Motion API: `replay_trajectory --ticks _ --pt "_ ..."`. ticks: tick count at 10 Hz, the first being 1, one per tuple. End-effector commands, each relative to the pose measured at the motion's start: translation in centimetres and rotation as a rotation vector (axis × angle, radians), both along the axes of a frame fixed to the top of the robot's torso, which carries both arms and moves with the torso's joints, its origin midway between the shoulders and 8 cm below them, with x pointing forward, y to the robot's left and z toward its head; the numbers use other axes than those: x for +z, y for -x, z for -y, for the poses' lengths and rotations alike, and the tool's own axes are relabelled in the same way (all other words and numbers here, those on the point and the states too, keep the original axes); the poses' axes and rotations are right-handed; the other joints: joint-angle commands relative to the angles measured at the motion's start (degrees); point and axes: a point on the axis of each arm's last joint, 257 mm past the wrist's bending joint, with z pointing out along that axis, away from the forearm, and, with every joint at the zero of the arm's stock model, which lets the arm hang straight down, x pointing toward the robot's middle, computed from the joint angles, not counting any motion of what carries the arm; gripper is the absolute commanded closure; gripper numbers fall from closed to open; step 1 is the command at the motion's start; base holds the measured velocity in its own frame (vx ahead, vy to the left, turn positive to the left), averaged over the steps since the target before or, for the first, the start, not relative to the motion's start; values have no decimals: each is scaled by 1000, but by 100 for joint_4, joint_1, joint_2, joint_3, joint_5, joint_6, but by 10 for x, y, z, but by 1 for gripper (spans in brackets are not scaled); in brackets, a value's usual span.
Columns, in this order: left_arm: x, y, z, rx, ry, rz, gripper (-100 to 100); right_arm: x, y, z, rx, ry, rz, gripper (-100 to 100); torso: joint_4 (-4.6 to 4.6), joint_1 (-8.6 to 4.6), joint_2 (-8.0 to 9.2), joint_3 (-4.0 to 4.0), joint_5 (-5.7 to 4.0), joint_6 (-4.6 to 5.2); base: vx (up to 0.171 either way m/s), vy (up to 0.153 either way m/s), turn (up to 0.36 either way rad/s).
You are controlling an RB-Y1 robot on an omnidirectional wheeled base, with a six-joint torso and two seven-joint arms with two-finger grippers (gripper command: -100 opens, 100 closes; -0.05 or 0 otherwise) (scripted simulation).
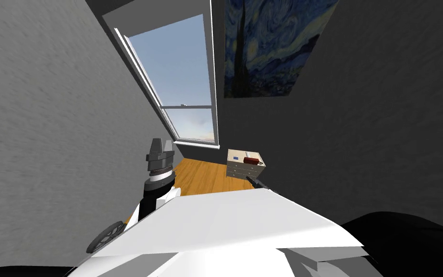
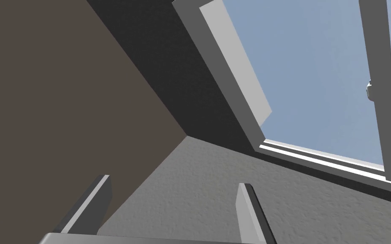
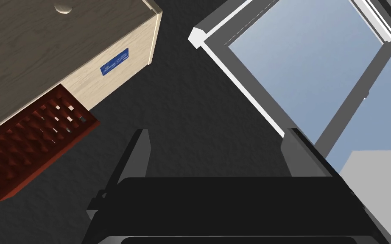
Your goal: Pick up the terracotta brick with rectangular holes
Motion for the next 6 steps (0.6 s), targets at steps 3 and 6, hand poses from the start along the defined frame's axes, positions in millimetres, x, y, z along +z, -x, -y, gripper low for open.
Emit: replay_trajectory --ticks 3,6 --pt "0 0 0 0 0 0 0 -31 28 18 38 94 -71 -100 -1 4 -6 -3 1 -1 28 34 172" --pt "0 0 0 0 0 0 0 -57 56 36 80 182 -136 -100 -2 1 -10 -5 0 0 36 29 169"
